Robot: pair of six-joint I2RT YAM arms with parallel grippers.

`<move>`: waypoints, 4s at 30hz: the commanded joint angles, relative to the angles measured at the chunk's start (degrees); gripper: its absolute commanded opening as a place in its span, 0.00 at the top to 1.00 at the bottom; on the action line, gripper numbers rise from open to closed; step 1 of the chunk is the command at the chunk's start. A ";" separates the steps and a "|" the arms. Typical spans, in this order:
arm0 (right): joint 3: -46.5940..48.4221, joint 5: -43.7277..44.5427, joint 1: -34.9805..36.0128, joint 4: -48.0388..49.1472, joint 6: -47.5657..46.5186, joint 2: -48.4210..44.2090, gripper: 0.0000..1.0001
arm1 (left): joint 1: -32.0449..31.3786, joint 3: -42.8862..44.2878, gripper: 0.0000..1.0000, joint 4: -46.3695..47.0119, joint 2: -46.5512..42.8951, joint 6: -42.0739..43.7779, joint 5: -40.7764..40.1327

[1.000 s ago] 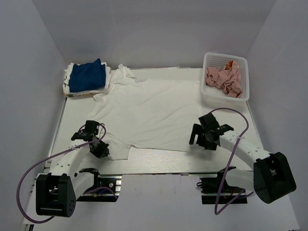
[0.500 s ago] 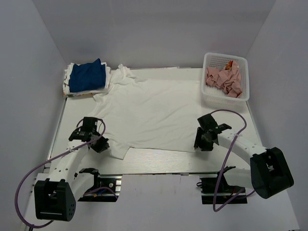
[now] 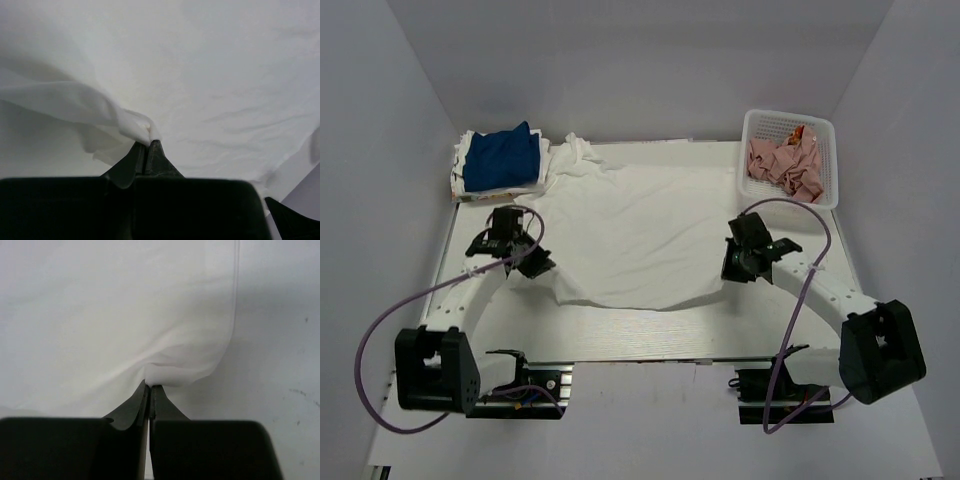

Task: Fold and stack the t-shirts
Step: Grap the side of the flattened tshirt closest away from the robot with both arms, then fold the flattened tshirt in 1/3 of the way, then grap the side of the flattened tshirt furthest away from the robot with both arms

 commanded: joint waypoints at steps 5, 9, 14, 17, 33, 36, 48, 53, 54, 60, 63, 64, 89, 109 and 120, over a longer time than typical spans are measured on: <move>14.98 3.09 -3.52 3.68 -1.67 8.51 1.00 | 0.41 21.82 1.00 3.30 15.75 2.47 -2.27; 22.62 5.65 -6.85 4.83 -2.72 12.82 1.00 | 0.93 33.09 1.00 1.11 26.82 3.78 -4.05; 33.96 5.83 -9.59 3.43 -5.09 24.50 0.97 | 1.54 48.63 0.98 -2.24 40.20 4.32 -8.52; 43.00 6.36 -11.34 -0.26 -6.14 31.71 0.52 | 2.16 58.31 0.01 -4.79 47.84 5.45 -8.53; 28.54 -12.97 -5.37 14.14 -12.65 23.98 0.10 | -0.20 41.64 0.00 8.12 41.01 14.33 2.71; 29.59 -13.33 -4.14 14.76 -12.48 28.29 0.10 | -1.70 43.30 0.00 8.74 45.31 14.86 3.25; 29.42 -9.82 -3.44 13.44 -12.04 35.59 0.10 | -3.37 52.10 0.00 6.19 55.34 14.34 0.96; 28.01 -9.55 -3.79 14.23 -11.69 36.03 0.10 | -3.90 55.08 0.00 11.45 58.15 13.11 5.61; 27.84 -9.55 -3.53 14.23 -11.51 36.21 0.10 | -3.90 55.96 0.00 13.81 59.20 13.11 6.84; 27.39 -7.62 -3.88 14.23 -11.69 36.56 0.10 | -3.90 71.38 0.00 24.01 67.89 11.70 12.27; 27.92 -7.71 -3.70 13.79 -12.74 36.30 0.10 | -3.90 83.80 0.00 24.56 75.02 11.69 16.51; 27.84 -7.71 -3.79 13.97 -12.83 36.21 0.10 | -3.90 86.09 0.00 25.34 76.07 12.22 17.30; 25.38 2.14 -3.53 16.78 -14.24 34.71 0.10 | -1.18 31.97 0.00 18.76 44.44 25.68 -7.13; -9.78 0.38 1.39 2.64 0.26 -1.39 0.10 | -3.11 -11.18 0.00 -2.94 2.15 1.33 -9.41; 2.34 8.29 2.54 7.54 -1.32 -7.41 0.10 | -1.70 12.43 0.00 -3.74 4.43 8.86 -15.65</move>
